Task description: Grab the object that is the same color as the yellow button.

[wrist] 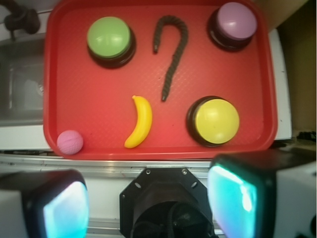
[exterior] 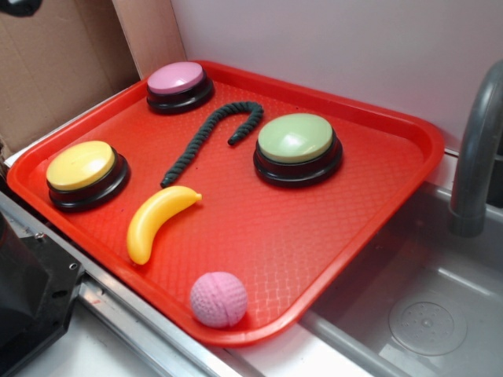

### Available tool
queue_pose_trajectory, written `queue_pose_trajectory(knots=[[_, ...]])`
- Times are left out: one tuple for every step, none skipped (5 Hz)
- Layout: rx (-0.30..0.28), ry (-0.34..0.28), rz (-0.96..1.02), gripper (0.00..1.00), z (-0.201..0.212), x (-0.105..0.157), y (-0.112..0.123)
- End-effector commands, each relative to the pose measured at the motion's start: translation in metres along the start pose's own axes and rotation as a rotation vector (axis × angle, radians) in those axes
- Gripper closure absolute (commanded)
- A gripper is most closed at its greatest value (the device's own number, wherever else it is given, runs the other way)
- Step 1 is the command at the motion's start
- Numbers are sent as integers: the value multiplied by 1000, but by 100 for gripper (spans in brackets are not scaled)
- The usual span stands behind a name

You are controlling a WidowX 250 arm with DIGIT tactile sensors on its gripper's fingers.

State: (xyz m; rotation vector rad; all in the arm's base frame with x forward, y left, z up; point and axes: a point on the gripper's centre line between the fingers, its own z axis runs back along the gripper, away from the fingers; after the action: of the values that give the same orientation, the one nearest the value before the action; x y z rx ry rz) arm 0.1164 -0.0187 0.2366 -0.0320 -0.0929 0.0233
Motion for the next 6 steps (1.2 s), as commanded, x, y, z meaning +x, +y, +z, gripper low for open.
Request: queue_pose_trajectory(knots=[[0, 0, 0, 0, 0, 0, 0], [-27, -10, 4, 0, -18, 9, -3], [-11, 7, -1, 0, -47, 22, -4], [3, -19, 34, 0, -80, 30, -5], [18, -2, 79, 0, -113, 38, -7], [41, 20, 146, 0, -149, 45, -2]])
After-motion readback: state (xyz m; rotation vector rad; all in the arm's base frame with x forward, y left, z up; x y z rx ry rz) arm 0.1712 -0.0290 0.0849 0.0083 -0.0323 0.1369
